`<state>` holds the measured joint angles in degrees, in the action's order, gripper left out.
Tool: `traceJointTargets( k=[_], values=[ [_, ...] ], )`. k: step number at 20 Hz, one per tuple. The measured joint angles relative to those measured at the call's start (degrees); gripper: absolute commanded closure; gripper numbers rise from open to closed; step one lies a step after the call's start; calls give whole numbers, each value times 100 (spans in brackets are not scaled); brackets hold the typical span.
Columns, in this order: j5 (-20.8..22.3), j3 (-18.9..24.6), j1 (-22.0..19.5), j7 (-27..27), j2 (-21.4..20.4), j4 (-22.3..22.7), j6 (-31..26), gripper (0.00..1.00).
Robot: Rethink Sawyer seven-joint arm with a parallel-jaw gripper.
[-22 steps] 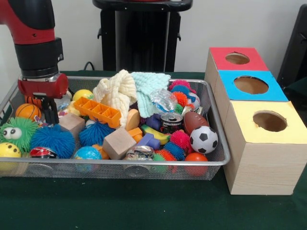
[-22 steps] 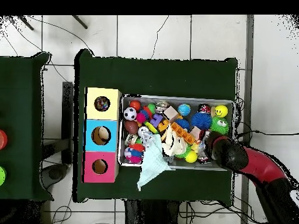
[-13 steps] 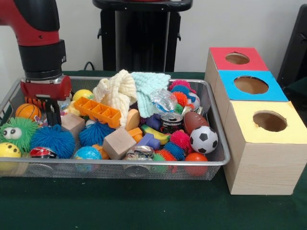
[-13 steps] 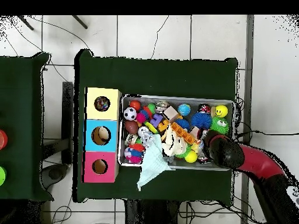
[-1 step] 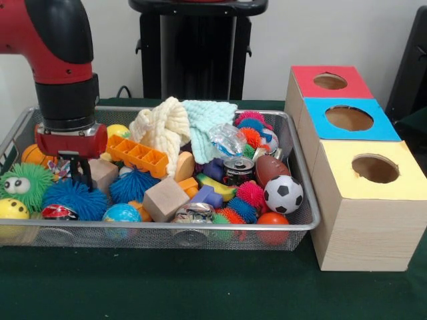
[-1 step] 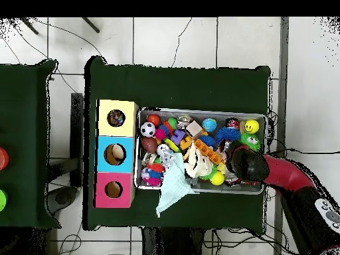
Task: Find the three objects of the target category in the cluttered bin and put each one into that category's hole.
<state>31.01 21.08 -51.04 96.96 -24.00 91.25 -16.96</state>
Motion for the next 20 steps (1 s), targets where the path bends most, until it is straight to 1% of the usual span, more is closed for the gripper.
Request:
traceJointTargets(
  k=[7,20],
  values=[
    [0,-35,48,0,129,-167,-107,100],
    [-3,-74,58,0,143,-214,-268,100]
  ],
)
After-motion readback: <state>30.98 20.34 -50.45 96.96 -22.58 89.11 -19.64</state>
